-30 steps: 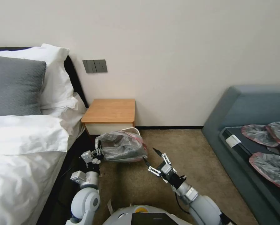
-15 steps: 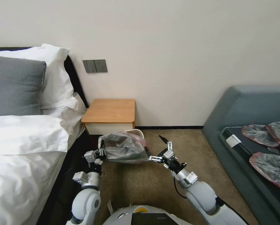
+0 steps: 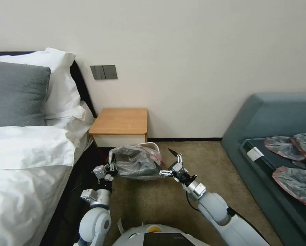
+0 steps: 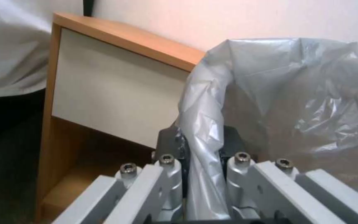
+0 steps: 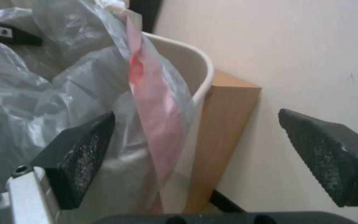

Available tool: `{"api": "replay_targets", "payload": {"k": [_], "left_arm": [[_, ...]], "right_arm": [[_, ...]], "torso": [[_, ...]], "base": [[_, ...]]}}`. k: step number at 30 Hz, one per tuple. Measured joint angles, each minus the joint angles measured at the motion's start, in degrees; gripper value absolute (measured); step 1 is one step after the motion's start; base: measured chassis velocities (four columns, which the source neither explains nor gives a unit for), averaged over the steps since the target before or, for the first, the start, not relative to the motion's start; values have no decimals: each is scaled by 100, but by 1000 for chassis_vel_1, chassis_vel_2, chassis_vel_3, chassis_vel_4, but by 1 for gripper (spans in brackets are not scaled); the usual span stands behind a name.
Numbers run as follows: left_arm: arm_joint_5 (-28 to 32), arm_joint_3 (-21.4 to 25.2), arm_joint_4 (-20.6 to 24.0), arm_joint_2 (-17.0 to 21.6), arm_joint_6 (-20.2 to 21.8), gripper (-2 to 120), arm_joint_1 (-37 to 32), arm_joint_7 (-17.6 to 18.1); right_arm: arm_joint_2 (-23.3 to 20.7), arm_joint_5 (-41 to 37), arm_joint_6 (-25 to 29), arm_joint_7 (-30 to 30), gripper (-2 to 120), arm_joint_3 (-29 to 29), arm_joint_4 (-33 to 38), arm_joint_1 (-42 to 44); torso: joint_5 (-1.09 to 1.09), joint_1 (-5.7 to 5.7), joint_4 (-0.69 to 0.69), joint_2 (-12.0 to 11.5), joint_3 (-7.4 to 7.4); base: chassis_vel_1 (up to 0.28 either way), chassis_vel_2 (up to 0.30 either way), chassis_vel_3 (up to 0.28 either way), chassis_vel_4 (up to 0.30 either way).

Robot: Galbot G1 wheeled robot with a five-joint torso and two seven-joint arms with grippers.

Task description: Pick up the garbage bag from the table and place it over the trash can.

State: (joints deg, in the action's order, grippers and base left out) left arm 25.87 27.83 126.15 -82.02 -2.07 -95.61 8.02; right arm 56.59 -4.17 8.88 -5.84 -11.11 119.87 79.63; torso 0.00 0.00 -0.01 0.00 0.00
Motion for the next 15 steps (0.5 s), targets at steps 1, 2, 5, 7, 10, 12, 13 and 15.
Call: {"api": "replay_targets", "payload": {"k": [1, 2, 5, 7, 10, 12, 13, 15], "left_arm": [[-6, -19, 0, -8, -1, 7, -1, -1], [-14, -32, 0, -14, -1, 7, -4, -2], [-35, -52, -9, -23, -5, 7, -10, -4], [-56, -60, -26, -29, -14, 7, -16, -6], [-74, -61, -41, -27, -27, 7, -32, -9], [-74, -61, -41, -27, -27, 7, -32, -9], [-78, -60, -45, -25, -33, 7, -37, -10], [-80, -61, -47, -26, -34, 7, -40, -11]], "right_arm": [[7, 4, -3, 5, 96, 3, -25, -26], [12, 5, -7, 11, 92, 7, -42, -43], [20, 7, -10, 20, 84, 16, -66, -76], [26, 8, -19, 27, 78, 18, -81, -109], [26, 8, -44, 33, 63, 18, -101, -173], [26, 8, -44, 33, 63, 18, -101, -173], [24, 8, -44, 34, 56, 18, -116, -183], [25, 8, -46, 33, 49, 18, -128, -186]], "torso": [[0, 0, 0, 0, 0], [0, 0, 0, 0, 0], [0, 0, -1, 0, 0], [0, 0, 0, 0, 0], [0, 0, 0, 0, 0], [0, 0, 0, 0, 0], [0, 0, 0, 0, 0], [0, 0, 0, 0, 0]], "base": [[0, 0, 0, 0], [0, 0, 0, 0], [0, 0, 0, 0], [0, 0, 0, 0], [0, 0, 0, 0], [0, 0, 0, 0], [0, 0, 0, 0], [0, 0, 0, 0]]}}
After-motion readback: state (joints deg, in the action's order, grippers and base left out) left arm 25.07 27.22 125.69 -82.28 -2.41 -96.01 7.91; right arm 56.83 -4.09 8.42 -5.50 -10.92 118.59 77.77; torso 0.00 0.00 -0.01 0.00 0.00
